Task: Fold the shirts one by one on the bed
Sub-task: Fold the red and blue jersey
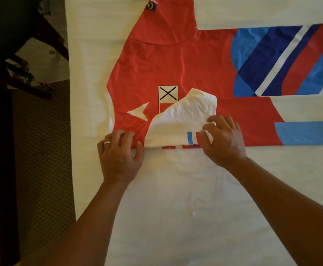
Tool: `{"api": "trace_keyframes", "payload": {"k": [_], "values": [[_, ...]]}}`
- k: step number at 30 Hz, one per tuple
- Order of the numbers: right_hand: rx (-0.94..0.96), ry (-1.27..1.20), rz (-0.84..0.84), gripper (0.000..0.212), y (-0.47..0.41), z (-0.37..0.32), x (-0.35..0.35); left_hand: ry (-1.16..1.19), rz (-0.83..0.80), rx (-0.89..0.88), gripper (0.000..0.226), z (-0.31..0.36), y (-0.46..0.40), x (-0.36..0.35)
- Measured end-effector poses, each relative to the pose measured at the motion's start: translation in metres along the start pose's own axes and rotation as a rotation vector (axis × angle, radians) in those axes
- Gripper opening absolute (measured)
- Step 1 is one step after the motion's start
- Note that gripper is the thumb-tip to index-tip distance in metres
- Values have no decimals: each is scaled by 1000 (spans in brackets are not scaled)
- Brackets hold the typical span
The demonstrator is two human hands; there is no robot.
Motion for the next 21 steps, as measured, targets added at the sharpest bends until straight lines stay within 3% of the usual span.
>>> {"api": "trace_keyframes", "payload": {"k": [3, 7, 10, 15, 21], "values": [[5, 37, -49, 31, -21, -15, -10, 63, -74, -113, 48, 28, -9, -11], [-31, 187, -329, 70, -29, -12, -29, -57, -313, -245, 67, 40, -5, -36], [-54, 207, -480, 82, -23, 7, -34, -99, -437, -243, 72, 34, -2, -42], [-80, 70, -371, 65, -1, 27, -1, -140, -496, -127, 86, 55, -5, -22], [-136, 218, -328, 70, 64, 118, 53, -240, -551, -285, 89, 92, 2, -13]]}}
Point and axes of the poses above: each hand's wrist, its own y-axis away from the middle knuckle, its own x-axis out of the back of the hand, z = x × y, the point moved 2 cm from there along -y, towards the middle knuckle, and after that the axes turned 5 degrees about -y, right-handed, at the moved point
